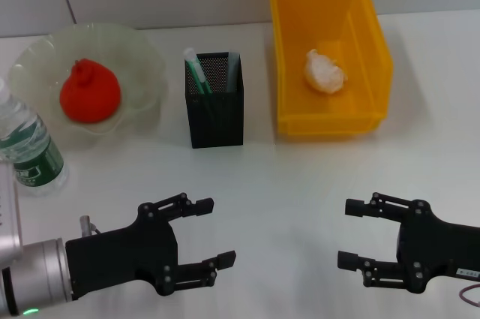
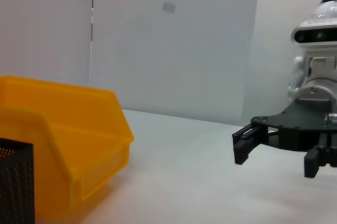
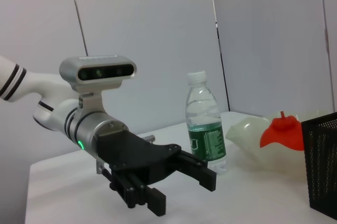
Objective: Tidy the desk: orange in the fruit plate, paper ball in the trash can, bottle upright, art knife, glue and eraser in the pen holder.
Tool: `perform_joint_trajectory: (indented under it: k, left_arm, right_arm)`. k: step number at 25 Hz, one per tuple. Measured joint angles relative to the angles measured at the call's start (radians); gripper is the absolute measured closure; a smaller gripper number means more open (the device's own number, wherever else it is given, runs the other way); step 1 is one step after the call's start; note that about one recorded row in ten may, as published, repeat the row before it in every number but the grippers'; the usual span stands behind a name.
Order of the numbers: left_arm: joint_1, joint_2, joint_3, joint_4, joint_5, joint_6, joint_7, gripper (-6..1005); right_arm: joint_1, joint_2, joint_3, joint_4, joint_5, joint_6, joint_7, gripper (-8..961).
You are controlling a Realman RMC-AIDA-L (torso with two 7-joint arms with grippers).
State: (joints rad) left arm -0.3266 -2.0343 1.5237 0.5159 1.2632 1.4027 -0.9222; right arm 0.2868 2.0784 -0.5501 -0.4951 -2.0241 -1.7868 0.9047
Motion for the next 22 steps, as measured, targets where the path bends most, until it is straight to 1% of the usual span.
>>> perform_joint_trajectory:
  k: [7, 15, 22]
  left_arm:
    - [0.004, 0.006, -0.005, 0.001, 0.001, 0.026, 0.003, 188]
    - [0.003, 0.006, -0.012, -0.001, 0.001, 0.027, 0.014, 188]
    - [0.006, 0.002, -0.017, -0.002, 0.001, 0.027, 0.014, 188]
  right_arm:
    - [0.004, 0.000, 0.001, 0.007, 0.002, 0.007, -0.015, 177]
    - [0.031, 0.000, 0.003, 0.023, 0.004, 0.041, -0.018, 177]
    - [0.039, 0.000, 0.003, 0.027, 0.005, 0.048, -0.018, 177]
